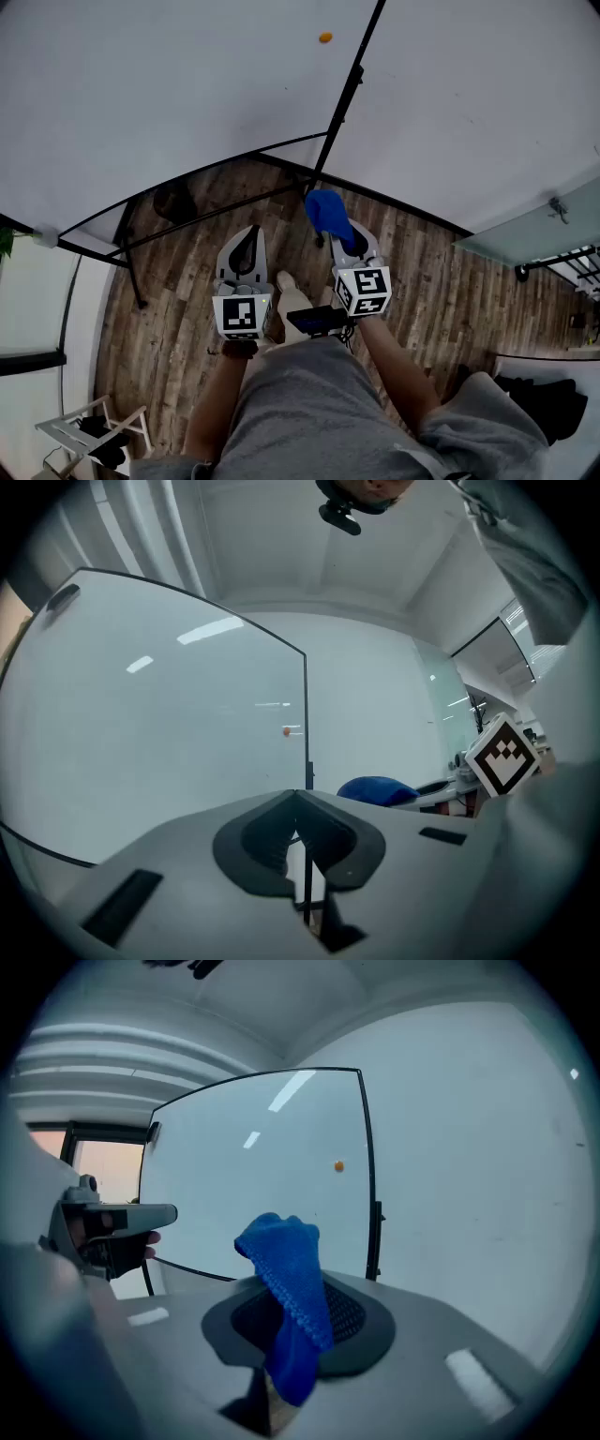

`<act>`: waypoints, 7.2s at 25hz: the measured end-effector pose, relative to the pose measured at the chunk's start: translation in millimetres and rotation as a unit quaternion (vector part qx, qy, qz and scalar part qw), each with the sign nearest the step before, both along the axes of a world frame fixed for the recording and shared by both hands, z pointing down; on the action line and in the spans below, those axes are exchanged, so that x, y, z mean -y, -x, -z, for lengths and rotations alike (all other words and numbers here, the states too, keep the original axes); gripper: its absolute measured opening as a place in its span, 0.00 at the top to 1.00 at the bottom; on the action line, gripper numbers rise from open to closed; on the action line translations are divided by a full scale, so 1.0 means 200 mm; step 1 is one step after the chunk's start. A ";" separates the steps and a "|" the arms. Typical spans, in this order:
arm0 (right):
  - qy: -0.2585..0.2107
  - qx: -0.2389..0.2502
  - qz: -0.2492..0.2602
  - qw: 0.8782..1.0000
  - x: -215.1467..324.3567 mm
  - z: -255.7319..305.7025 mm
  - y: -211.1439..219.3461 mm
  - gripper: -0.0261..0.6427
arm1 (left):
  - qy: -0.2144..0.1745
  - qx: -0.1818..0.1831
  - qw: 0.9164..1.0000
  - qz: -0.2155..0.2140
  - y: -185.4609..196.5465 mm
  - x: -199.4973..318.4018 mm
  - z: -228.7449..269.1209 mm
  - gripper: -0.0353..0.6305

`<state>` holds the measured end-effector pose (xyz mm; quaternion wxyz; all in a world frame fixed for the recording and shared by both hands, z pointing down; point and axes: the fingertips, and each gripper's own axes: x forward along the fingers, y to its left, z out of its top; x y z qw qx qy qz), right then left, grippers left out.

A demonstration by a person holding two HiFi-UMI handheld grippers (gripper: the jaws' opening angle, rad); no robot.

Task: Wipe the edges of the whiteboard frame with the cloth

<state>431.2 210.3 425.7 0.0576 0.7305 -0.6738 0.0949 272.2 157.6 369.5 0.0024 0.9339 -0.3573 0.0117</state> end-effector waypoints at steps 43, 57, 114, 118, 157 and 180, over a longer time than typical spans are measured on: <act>0.070 0.051 0.051 0.995 0.95 -0.83 -0.74 0.82 | -0.005 0.026 0.998 0.059 -0.43 0.68 -0.10 0.93; 0.133 0.028 0.035 0.990 1.18 -1.27 -0.92 0.82 | 0.005 0.052 0.995 0.087 -0.43 0.70 -0.13 0.93; 0.141 0.053 0.008 0.989 1.69 -1.49 -1.08 0.83 | 0.045 0.085 0.987 0.132 -0.34 0.79 -0.27 0.93; 0.143 0.046 0.015 0.989 1.69 -1.48 -1.06 0.83 | 0.046 0.083 0.986 0.135 -0.33 0.81 -0.28 0.93; 0.147 0.063 0.068 0.985 1.71 -1.45 -0.78 0.83 | 0.052 0.073 0.985 0.146 -0.29 0.92 -0.30 0.93; 0.161 0.070 0.100 0.979 1.76 -1.44 -0.50 0.83 | 0.073 0.057 0.980 0.175 -0.09 0.99 -0.29 0.93</act>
